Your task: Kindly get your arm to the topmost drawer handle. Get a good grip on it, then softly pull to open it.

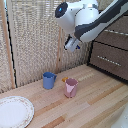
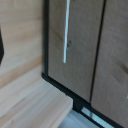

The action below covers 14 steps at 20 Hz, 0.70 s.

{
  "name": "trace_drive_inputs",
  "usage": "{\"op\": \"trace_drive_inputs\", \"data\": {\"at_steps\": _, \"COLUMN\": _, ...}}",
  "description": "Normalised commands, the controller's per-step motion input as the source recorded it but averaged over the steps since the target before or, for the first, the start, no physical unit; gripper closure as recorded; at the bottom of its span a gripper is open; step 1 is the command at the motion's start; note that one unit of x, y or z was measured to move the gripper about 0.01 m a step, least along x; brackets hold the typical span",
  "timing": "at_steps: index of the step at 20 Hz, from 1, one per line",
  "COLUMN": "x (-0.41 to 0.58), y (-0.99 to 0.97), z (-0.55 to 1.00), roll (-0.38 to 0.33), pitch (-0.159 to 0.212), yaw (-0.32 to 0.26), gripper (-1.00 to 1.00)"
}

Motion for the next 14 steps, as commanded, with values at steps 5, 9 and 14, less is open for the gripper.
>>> {"op": "trace_drive_inputs", "data": {"at_steps": 5, "x": -0.288, "y": -0.50, "z": 0.10, "roll": -0.292, "pitch": -0.073, "yaw": 0.006, "gripper": -1.00}}
{"op": "trace_drive_inputs", "data": {"at_steps": 9, "x": -0.196, "y": -0.67, "z": 0.09, "roll": -0.266, "pitch": -0.163, "yaw": 0.045, "gripper": -1.00}}
{"op": "trace_drive_inputs", "data": {"at_steps": 14, "x": -0.143, "y": -0.49, "z": 0.08, "roll": -0.302, "pitch": -0.134, "yaw": 0.091, "gripper": -1.00}}
